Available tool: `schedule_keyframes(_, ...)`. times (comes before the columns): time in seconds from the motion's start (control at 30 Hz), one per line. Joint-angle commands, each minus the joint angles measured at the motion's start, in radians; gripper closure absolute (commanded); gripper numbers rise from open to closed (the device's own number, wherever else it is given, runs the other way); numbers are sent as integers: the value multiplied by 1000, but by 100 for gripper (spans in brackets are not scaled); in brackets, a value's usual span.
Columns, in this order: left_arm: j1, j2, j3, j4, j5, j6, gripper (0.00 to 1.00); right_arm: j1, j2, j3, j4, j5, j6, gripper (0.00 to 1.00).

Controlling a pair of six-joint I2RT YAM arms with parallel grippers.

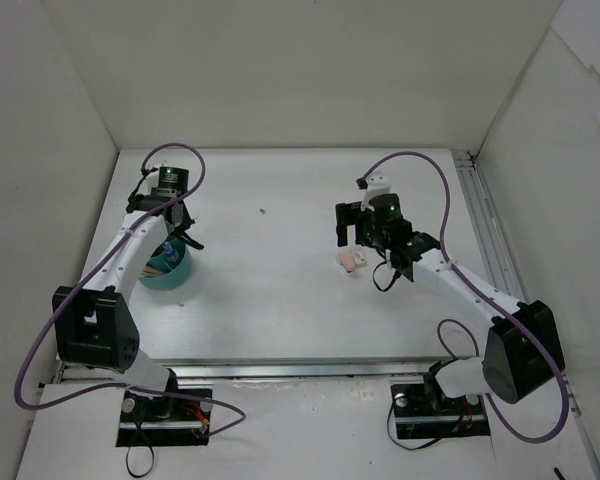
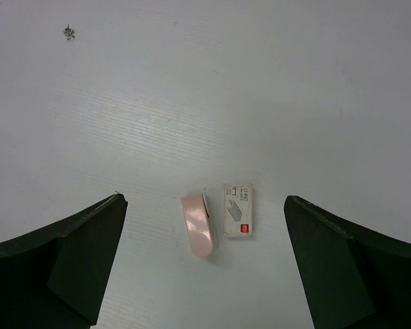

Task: Sort the stationery into containers
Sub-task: Place the stationery in the storage box.

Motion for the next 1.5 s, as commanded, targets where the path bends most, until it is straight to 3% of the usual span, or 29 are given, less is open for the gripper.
schedule_keyframes(0.0,14,4,57,18,-122,-30,100,-21,-45,7,25,22,24,2)
schedule_keyframes(0.33,80,67,71,52,-113,-21,100,-38,-37,-1,1,51,19,2)
schedule_keyframes(0.83,80,106,94,-26,-79,-50,98,-48,-40,-1,-27,60,31,2)
schedule_keyframes(0.93,80,93,80,-29,-67,-51,79,-51,-46,-7,-36,62,33,2)
schedule_keyframes(0.97,80,81,79,-29,-63,-51,68,-53,-49,-7,-39,60,33,2)
schedule_keyframes(1.2,71,-17,62,26,-5,7,43,-51,-51,-15,-70,20,33,2)
schedule_keyframes(1.3,42,-46,77,38,7,36,20,-51,-45,-26,-83,-24,31,2)
schedule_keyframes(1.33,31,-54,82,38,30,44,7,-51,-43,-32,-87,-35,21,2)
schedule_keyframes(1.4,19,-77,83,51,56,62,0,-53,-22,-33,-87,-160,-18,2)
schedule_keyframes(1.47,5,-121,58,90,114,103,0,-50,21,-24,-88,-200,-27,2)
